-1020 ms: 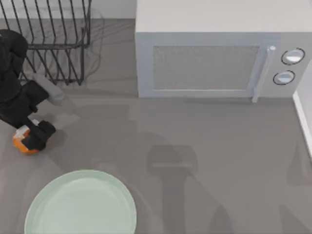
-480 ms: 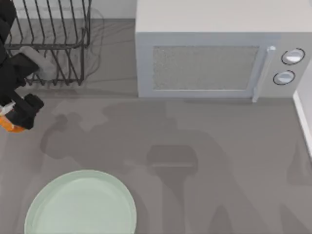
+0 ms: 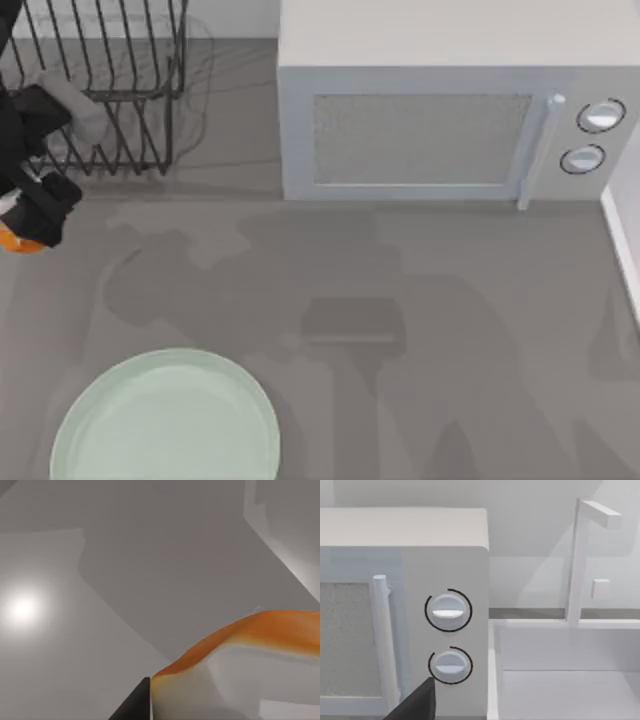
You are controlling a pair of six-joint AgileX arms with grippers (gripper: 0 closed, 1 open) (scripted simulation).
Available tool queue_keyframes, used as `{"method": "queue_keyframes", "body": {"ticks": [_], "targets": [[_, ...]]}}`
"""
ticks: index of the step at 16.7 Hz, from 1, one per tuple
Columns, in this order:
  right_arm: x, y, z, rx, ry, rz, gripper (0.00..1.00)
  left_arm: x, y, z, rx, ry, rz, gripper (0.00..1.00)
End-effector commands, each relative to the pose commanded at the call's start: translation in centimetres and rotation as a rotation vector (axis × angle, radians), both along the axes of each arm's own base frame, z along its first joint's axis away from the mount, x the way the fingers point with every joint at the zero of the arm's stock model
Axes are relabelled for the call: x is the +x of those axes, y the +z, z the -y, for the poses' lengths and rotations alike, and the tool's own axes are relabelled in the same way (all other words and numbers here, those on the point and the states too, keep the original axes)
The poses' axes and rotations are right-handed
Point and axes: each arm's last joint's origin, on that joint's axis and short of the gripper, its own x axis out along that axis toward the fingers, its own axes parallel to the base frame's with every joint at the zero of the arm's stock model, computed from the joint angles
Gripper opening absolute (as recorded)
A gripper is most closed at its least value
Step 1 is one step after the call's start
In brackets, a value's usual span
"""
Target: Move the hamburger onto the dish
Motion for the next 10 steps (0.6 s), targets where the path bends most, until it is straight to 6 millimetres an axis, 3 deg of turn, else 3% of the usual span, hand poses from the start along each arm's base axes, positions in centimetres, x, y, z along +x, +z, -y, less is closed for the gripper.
{"method": "queue_keyframes", "body": {"ticks": [5, 10], "targets": [[0.0, 0.0, 0.0, 0.000, 0.000, 0.000, 1.00, -1.6, 0.0, 3.1, 0.005, -0.299, -0.008, 0.00], [0.0, 0.0, 0.0, 0.000, 0.000, 0.000, 1.00, -5.5, -0.4, 7.4, 0.004, -0.895, -0.038, 0.00]]}}
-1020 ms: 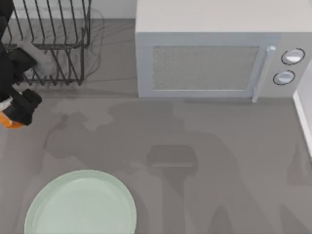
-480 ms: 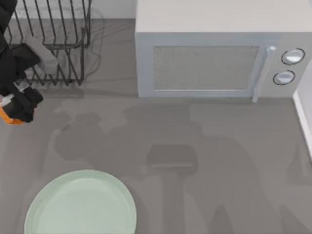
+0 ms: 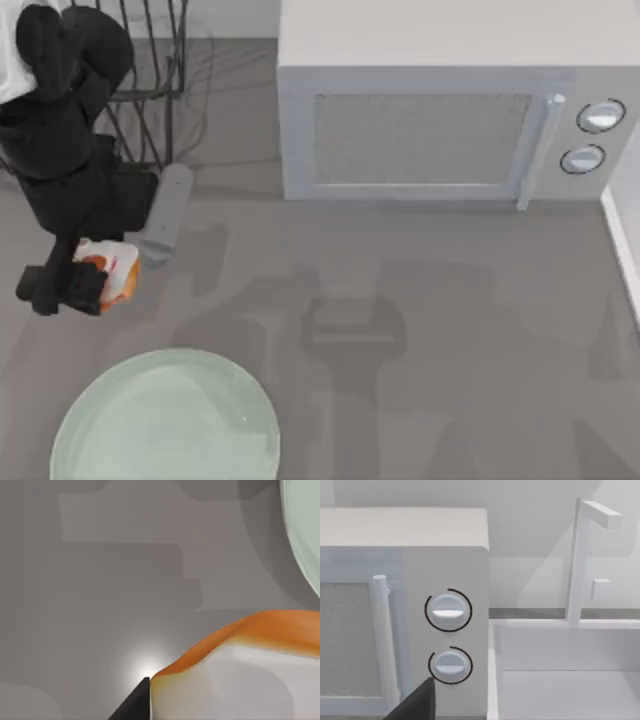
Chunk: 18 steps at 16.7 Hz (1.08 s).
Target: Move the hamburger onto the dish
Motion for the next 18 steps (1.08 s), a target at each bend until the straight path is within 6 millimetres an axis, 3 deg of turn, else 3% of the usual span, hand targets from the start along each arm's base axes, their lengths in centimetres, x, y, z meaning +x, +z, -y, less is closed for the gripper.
{"method": "queue_keyframes", "body": {"ticks": [5, 10, 14, 18], "targets": [[0.0, 0.0, 0.0, 0.000, 0.000, 0.000, 1.00, -5.5, -0.8, 3.4, -0.016, -0.683, -0.036, 0.00], [0.0, 0.0, 0.0, 0.000, 0.000, 0.000, 1.00, -10.5, -1.3, 4.9, -0.032, -1.215, -0.022, 0.00], [0.0, 0.0, 0.0, 0.000, 0.000, 0.000, 1.00, -12.6, -1.3, 5.2, -0.031, -1.419, 0.008, 0.00], [0.0, 0.0, 0.0, 0.000, 0.000, 0.000, 1.00, -12.7, -1.4, 5.2, -0.031, -1.432, 0.011, 0.00]]}}
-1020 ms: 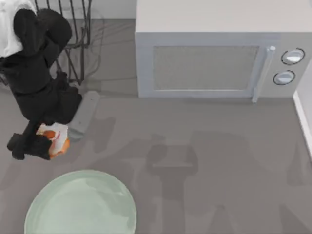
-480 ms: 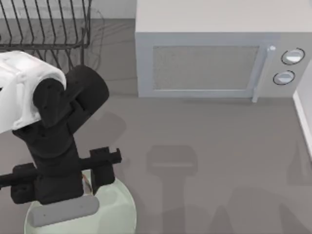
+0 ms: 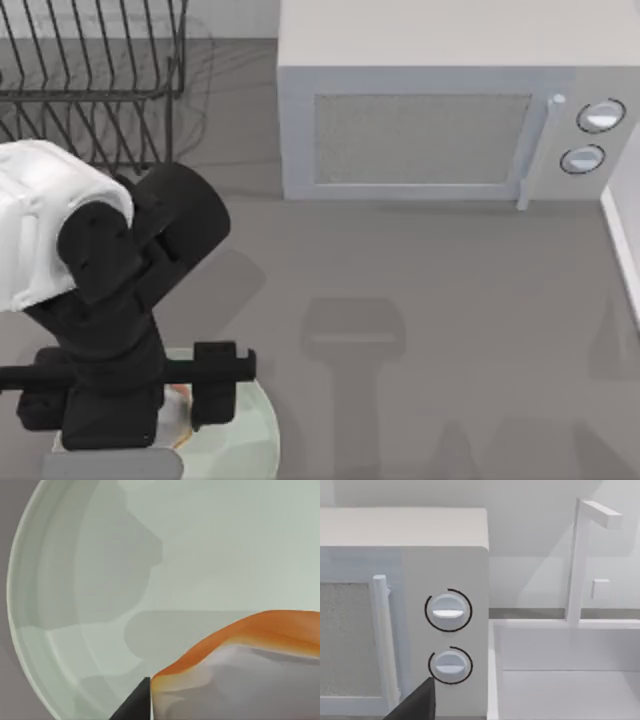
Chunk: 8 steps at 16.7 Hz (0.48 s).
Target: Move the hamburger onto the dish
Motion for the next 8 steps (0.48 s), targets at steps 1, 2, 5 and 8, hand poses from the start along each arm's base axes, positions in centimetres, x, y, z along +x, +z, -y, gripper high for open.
{"method": "queue_keyframes", "body": {"ticks": [1, 2, 5, 8], "targets": [[0.0, 0.0, 0.0, 0.000, 0.000, 0.000, 1.00, 0.1, 0.0, 0.0, 0.001, 0.004, -0.003, 0.00], [0.0, 0.0, 0.0, 0.000, 0.000, 0.000, 1.00, 0.1, -0.1, 0.0, 0.001, 0.002, -0.003, 0.00], [0.0, 0.0, 0.0, 0.000, 0.000, 0.000, 1.00, 0.1, -1.5, 0.2, 0.003, -0.012, -0.005, 0.00], [0.0, 0.0, 0.0, 0.000, 0.000, 0.000, 1.00, 0.1, -3.6, 0.1, 0.001, -0.003, -0.005, 0.00]]}}
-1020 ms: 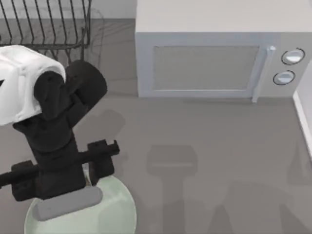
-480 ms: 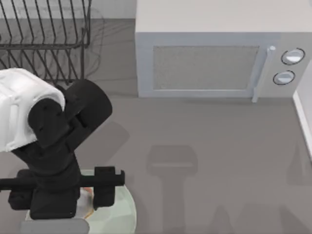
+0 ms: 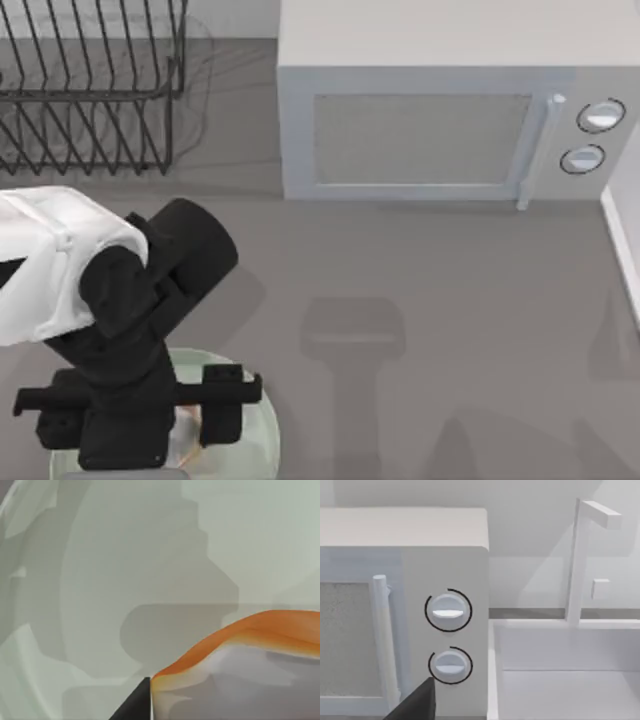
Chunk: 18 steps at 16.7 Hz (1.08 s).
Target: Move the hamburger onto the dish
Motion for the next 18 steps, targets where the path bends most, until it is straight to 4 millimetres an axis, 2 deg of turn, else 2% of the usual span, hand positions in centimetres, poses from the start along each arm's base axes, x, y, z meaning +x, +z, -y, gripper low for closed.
{"method": "queue_keyframes", "body": {"ticks": [2, 6, 18], "targets": [[0.00, 0.00, 0.00, 0.000, 0.000, 0.000, 1.00, -0.04, -0.79, -0.06, -0.001, 0.003, 0.004, 0.00], [0.00, 0.00, 0.00, 0.000, 0.000, 0.000, 1.00, -0.04, -0.87, -0.07, -0.001, 0.003, 0.005, 0.00], [0.00, 0.00, 0.00, 0.000, 0.000, 0.000, 1.00, -0.04, -0.87, -0.07, -0.001, 0.003, 0.005, 0.90]]}}
